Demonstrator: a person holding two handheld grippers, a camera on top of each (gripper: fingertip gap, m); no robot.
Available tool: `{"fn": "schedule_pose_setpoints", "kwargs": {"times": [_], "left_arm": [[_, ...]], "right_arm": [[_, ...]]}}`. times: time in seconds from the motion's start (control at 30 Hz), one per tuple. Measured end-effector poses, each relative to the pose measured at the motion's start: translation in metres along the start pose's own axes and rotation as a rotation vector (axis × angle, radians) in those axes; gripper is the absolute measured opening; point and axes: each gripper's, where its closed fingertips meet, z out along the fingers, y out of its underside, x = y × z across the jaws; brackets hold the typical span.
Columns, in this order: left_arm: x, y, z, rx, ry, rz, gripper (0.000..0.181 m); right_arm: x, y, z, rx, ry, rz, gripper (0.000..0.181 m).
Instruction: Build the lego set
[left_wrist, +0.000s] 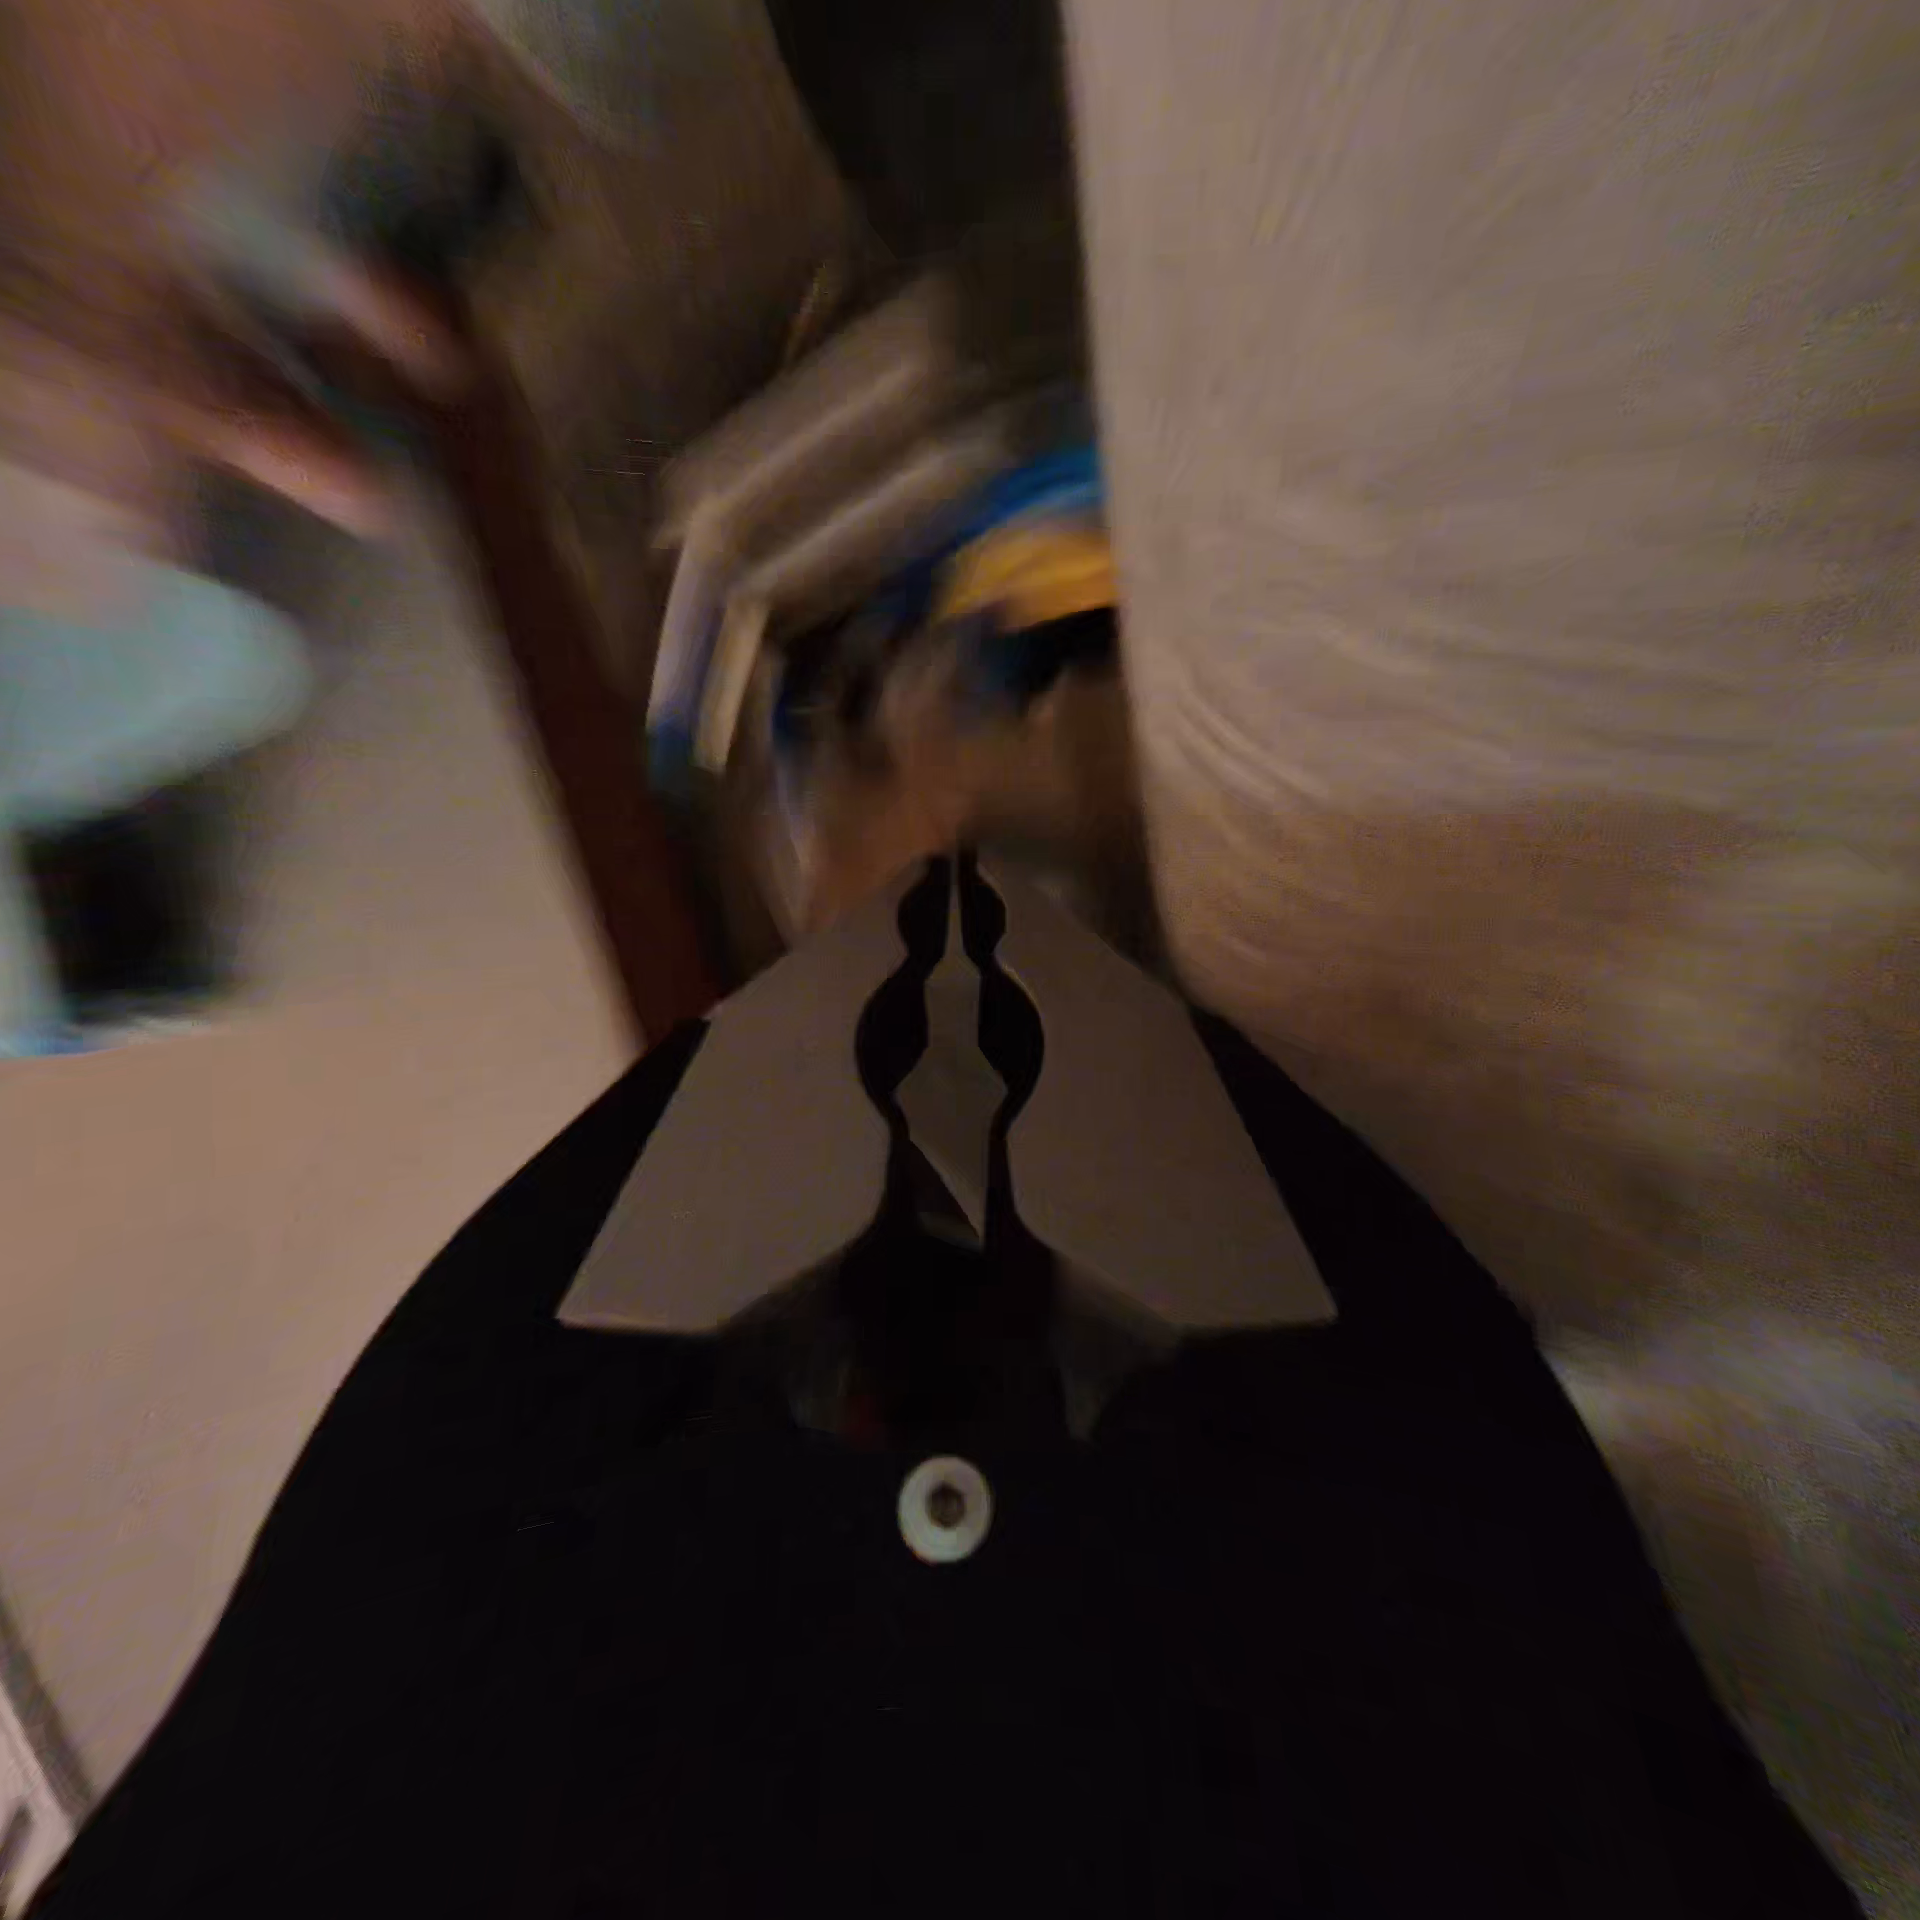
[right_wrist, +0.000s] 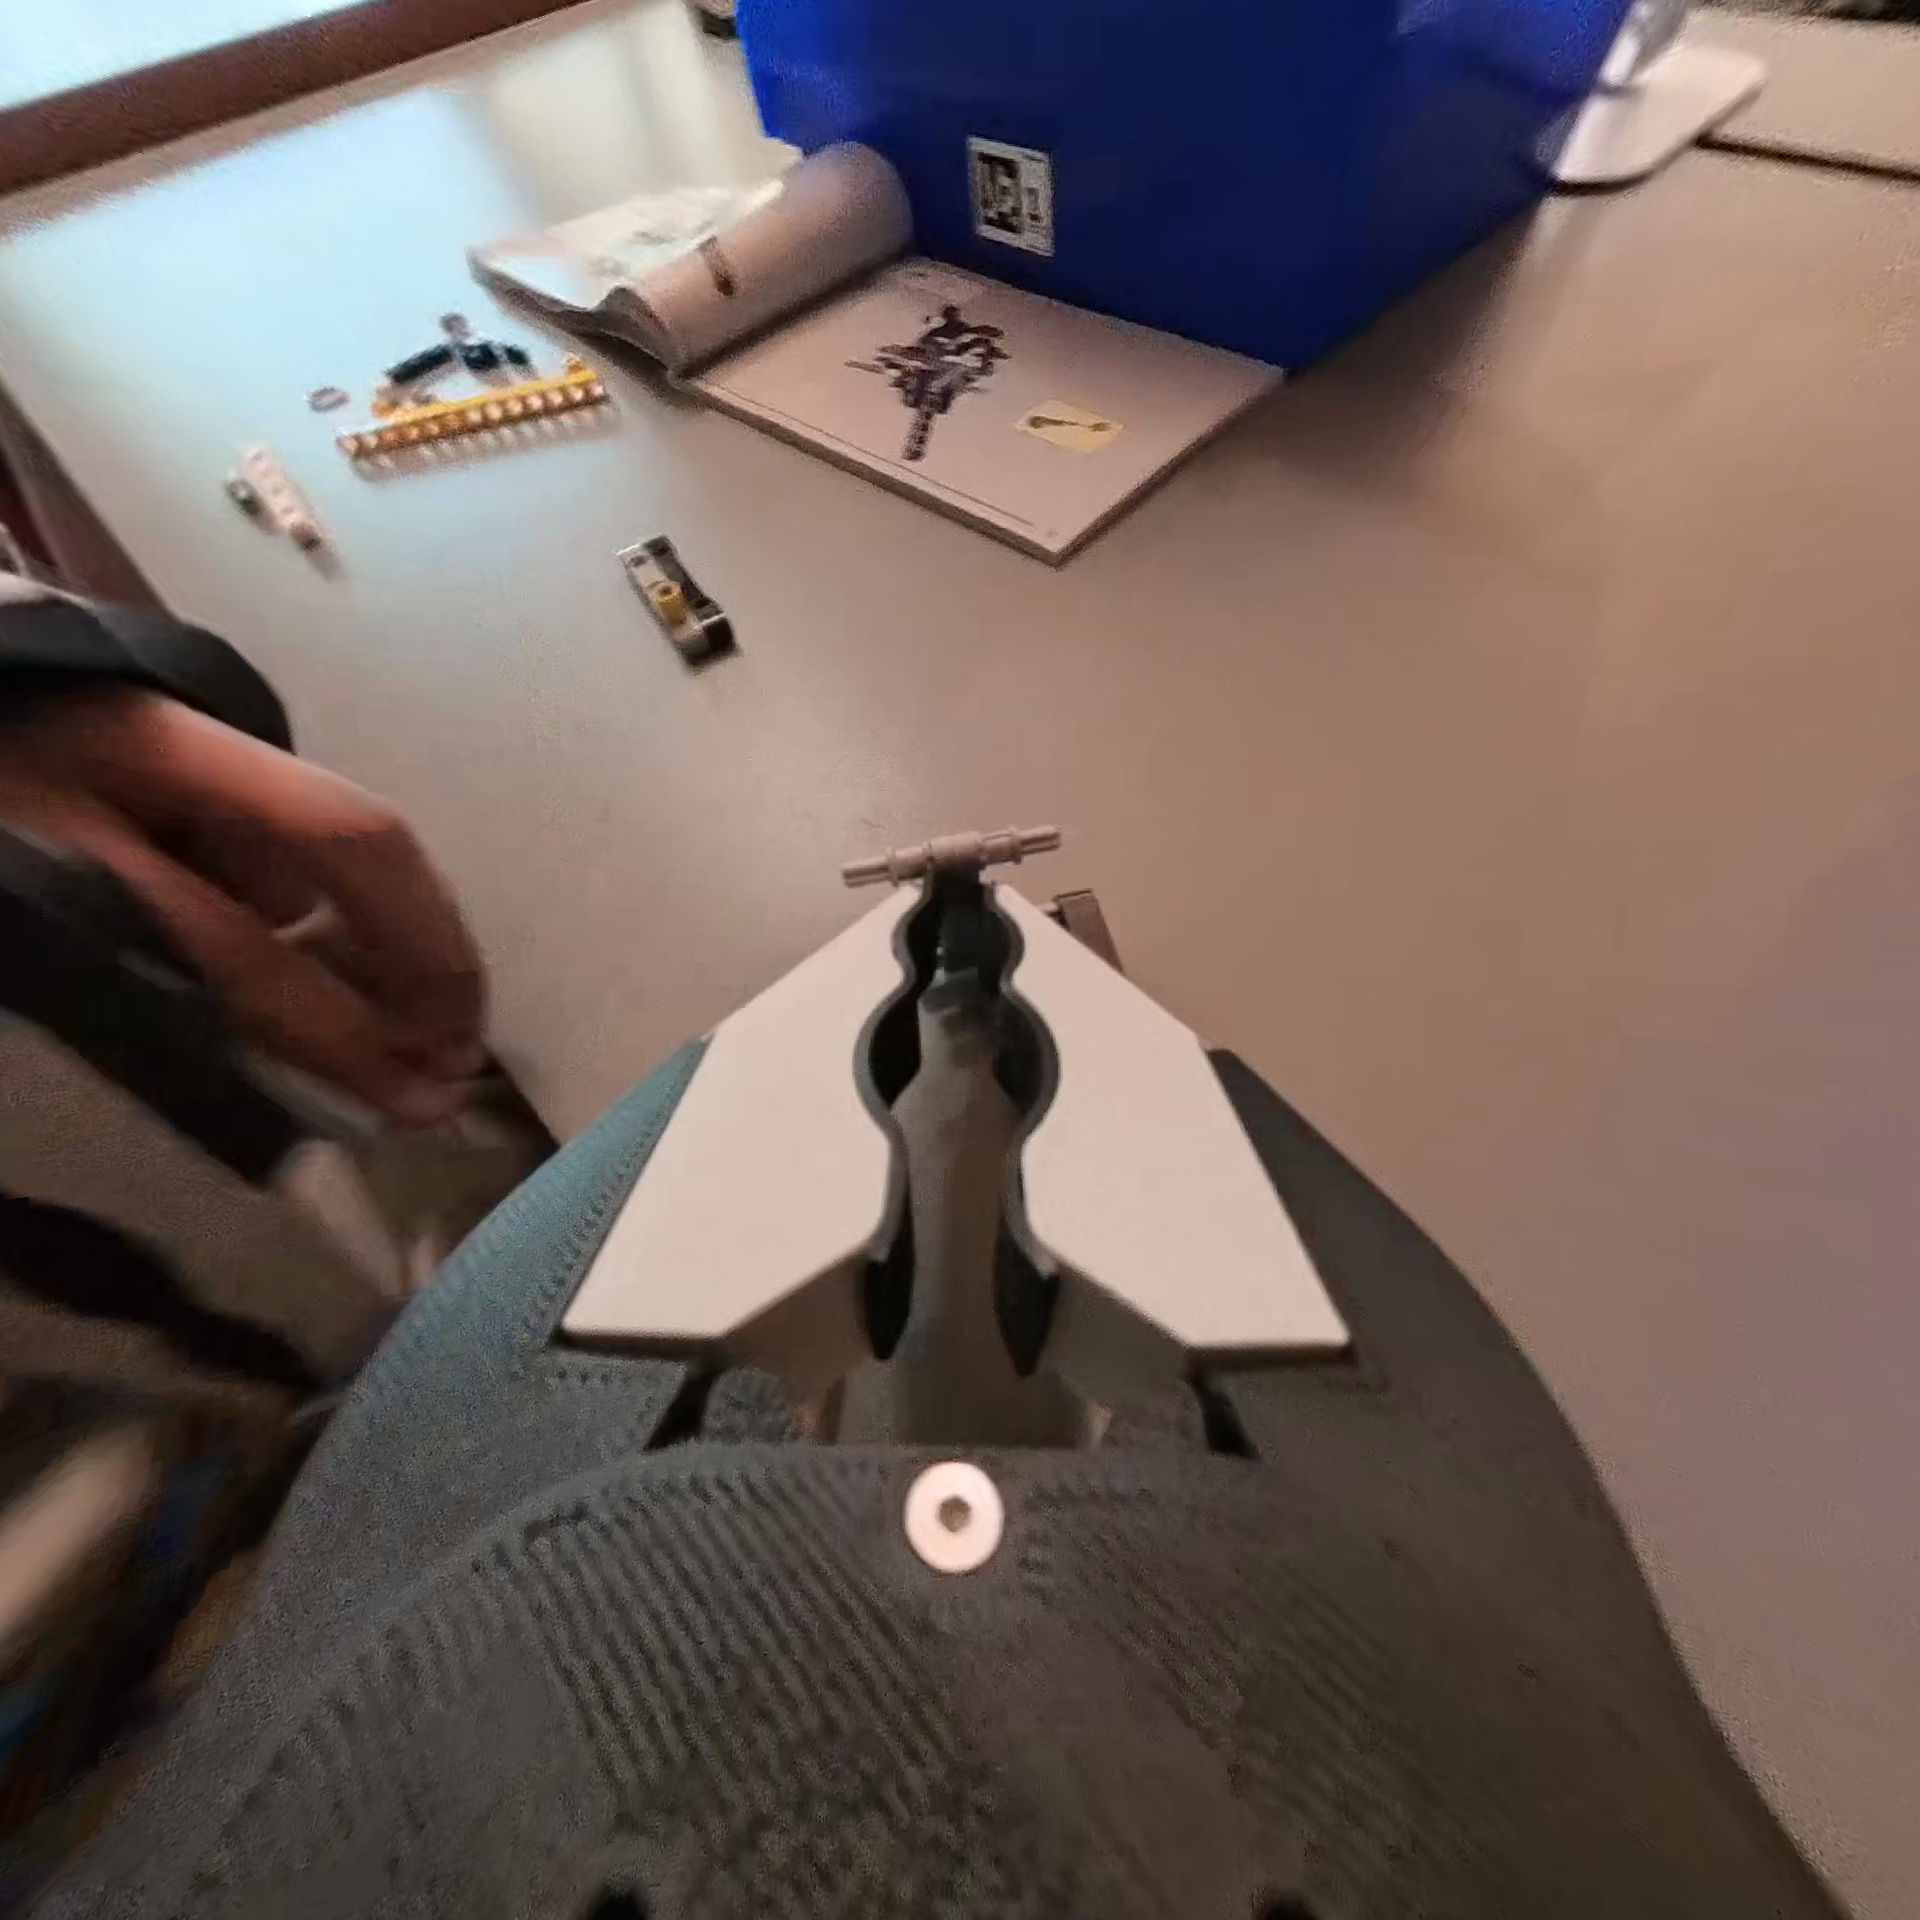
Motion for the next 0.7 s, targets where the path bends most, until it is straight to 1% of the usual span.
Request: {"fn": "schedule_pose_setpoints", "kwargs": {"times": [0.03,0.1,0.13,0.17,0.2,0.27,0.33,0.43,0.53,0.63,0.7], "left_arm": [[-0.007,0.015,0.012,-0.128,-0.064,-0.045,0.004],[-0.011,0.0,0.006,-0.05,-0.042,-0.087,0.003],[-0.016,-0.002,0.004,-0.046,-0.035,-0.121,0.003],[-0.023,0.008,0.004,-0.098,-0.054,-0.131,0.002],[-0.027,0.016,0.005,-0.134,-0.057,-0.139,0.006],[-0.026,0.012,0.001,-0.089,-0.012,-0.159,0.009],[-0.026,0.012,-0.003,-0.079,0.003,-0.154,0.007],[-0.031,0.005,-0.013,-0.013,-0.03,-0.14,0.005],[-0.035,0.002,-0.021,0.01,-0.056,-0.145,0.006],[-0.035,-0.004,-0.027,0.055,-0.063,-0.167,0.01],[-0.035,-0.01,-0.031,0.094,-0.071,-0.186,0.017]], "right_arm": [[-0.002,0.002,0.001,-0.015,0.015,-0.041,0.006],[0.002,0.001,0.001,-0.015,0.05,-0.038,0.006],[0.005,0.0,0.0,-0.005,0.05,-0.01,0.006],[0.007,-0.001,-0.001,0.0,0.051,0.006,0.006],[0.008,-0.001,-0.002,0.001,0.052,0.008,0.006],[0.009,-0.004,-0.005,0.024,0.043,0.033,0.007],[0.013,-0.005,-0.008,0.028,0.026,0.066,0.007],[0.021,-0.01,-0.017,0.053,0.024,0.102,0.006],[0.029,-0.01,-0.019,0.04,0.051,0.124,0.006],[0.032,-0.005,-0.016,0.006,0.071,0.124,0.006],[0.033,-0.001,-0.015,-0.023,0.089,0.108,0.007]]}}
